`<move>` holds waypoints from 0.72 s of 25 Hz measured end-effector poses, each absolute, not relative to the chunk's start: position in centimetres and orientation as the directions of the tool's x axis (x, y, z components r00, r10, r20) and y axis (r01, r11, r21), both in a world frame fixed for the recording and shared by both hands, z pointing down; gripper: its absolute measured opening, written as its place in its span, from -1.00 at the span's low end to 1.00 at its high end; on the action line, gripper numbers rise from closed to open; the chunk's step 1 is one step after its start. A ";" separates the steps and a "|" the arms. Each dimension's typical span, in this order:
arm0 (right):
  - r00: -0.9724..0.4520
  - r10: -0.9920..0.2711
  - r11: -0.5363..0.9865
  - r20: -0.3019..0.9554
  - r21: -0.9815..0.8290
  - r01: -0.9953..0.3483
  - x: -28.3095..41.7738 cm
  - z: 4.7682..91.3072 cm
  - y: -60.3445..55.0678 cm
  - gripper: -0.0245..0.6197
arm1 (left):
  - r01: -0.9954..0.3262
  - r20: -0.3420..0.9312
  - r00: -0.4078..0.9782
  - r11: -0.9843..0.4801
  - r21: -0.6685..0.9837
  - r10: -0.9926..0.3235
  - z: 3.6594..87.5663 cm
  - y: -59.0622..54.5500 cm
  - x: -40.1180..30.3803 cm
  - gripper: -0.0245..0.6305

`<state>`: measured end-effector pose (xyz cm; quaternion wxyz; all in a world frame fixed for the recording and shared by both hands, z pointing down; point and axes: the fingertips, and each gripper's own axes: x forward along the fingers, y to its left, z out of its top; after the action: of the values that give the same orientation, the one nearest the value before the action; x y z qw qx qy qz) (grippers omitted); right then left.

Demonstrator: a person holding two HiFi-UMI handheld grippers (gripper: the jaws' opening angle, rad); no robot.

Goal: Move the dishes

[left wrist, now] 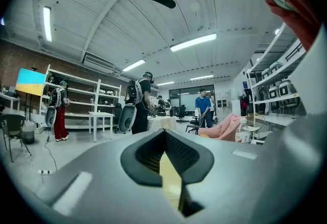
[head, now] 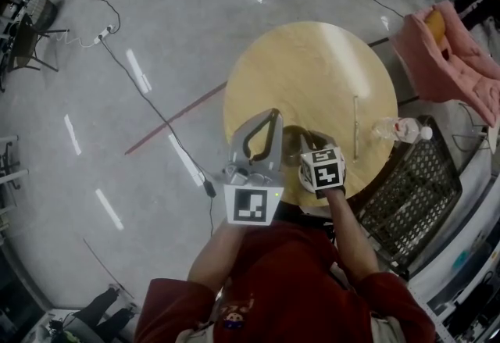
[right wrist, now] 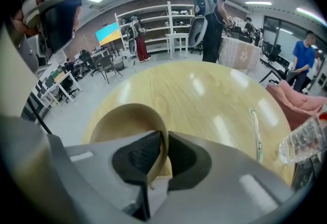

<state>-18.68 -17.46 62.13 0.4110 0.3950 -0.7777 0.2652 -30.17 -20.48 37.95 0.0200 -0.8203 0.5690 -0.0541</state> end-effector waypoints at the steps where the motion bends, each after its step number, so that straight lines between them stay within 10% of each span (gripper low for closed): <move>1: -0.355 -0.397 0.544 0.846 -0.095 -0.834 -18.8 61.8 -17.5 -0.81 | -0.930 0.067 0.350 -0.355 -0.099 -0.934 37.8 -20.5 -30.1 -0.90; 18: -0.408 -0.431 0.493 0.805 -0.168 -0.854 -18.4 59.3 -16.7 -0.89 | -0.902 0.054 0.397 -0.400 -0.160 -0.916 35.4 -19.4 -27.9 -0.90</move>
<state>-18.39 -16.71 59.35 0.3594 0.4087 -0.7857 0.2939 -27.94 -19.36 35.39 0.0525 -0.8341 0.5450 -0.0666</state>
